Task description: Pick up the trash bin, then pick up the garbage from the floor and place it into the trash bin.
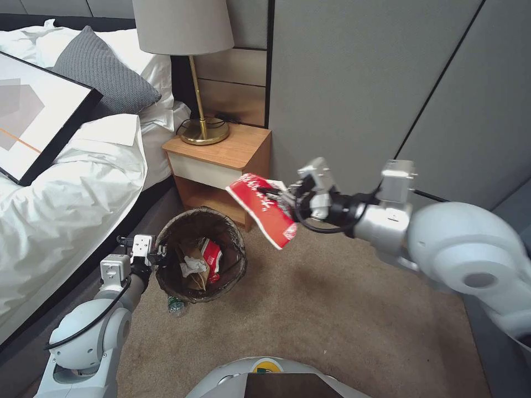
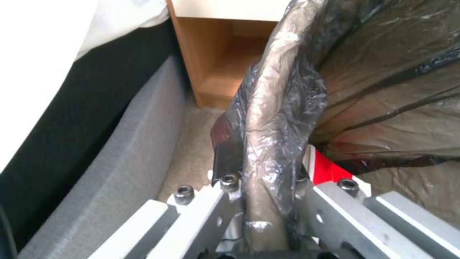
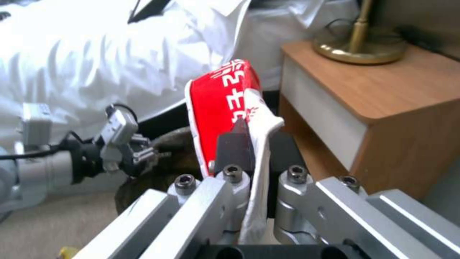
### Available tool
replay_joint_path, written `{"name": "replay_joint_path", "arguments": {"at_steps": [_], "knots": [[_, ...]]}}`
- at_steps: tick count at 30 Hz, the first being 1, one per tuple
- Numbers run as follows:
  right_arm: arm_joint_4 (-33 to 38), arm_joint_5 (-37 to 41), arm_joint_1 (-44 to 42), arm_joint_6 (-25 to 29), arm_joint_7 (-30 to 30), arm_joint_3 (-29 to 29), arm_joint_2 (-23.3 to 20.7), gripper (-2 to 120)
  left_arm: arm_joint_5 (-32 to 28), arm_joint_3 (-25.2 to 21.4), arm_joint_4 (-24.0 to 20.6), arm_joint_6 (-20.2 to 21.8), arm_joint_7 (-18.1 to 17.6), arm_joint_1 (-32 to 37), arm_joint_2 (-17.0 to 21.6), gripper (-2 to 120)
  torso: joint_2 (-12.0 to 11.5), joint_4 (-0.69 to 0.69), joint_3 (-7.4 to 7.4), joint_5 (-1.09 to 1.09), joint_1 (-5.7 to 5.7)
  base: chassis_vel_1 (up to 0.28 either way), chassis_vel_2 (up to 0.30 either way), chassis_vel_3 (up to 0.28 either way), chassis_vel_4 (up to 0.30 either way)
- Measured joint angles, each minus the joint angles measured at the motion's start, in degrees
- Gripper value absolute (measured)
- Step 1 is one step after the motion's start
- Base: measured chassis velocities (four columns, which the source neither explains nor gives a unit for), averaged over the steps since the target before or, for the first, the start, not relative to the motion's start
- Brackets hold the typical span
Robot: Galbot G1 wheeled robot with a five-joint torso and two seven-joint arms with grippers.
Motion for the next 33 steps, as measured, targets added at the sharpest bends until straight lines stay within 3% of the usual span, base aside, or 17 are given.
{"name": "replay_joint_path", "arguments": {"at_steps": [1,3,4,7,8,14,23,33], "knots": [[0.00,0.00,0.00,0.00,0.00,0.00,0.00,0,0.00,0.00,0.00,0.00,0.00,0.00,0.00,0,0.00,0.00,0.00,0.00,0.00,0.000,0.000,0.000,0.000],[-3.91,-0.71,7.05,0.76,1.17,-8.68,3.10,0,-0.05,-0.27,0.87,0.00,0.02,-0.50,0.25,0,0.00,0.00,0.00,-0.03,0.00,0.000,0.000,0.000,0.000],[-3.91,-0.71,7.05,0.76,1.17,-8.68,3.10,0,-0.05,-0.27,0.87,0.00,0.02,-0.50,0.25,0,0.00,0.00,0.00,-0.03,0.00,0.000,0.000,0.000,0.000],[-7.99,-0.90,13.03,1.30,3.60,-17.85,8.64,0,-0.10,-0.55,1.89,0.00,0.04,-1.08,0.45,0,0.00,0.01,0.00,-0.03,0.00,0.000,0.000,0.000,0.000],[-7.99,-0.90,13.03,1.30,3.60,-17.85,8.64,0,-0.10,-0.55,1.89,0.00,0.04,-1.08,0.45,0,0.00,0.01,0.00,-0.03,0.00,0.000,0.000,0.000,0.000],[-14.66,-1.34,16.11,1.96,7.84,-28.66,17.88,0,-0.15,-0.65,2.47,0.00,0.04,-1.63,0.13,0,0.00,0.00,0.00,-0.01,0.00,0.000,0.000,0.000,0.000],[-23.61,-5.02,13.89,2.25,8.70,-34.80,24.20,0,-0.23,-0.88,1.92,0.00,0.04,-1.57,-0.36,0,0.00,0.00,0.00,-0.02,0.00,0.000,0.000,0.000,0.000],[-31.60,-8.61,10.40,2.43,8.11,-36.58,28.95,0,-0.37,-0.83,2.13,0.00,0.05,-1.87,-0.34,0,0.00,-0.01,0.00,-0.01,0.00,0.000,0.000,0.000,0.000]]}}
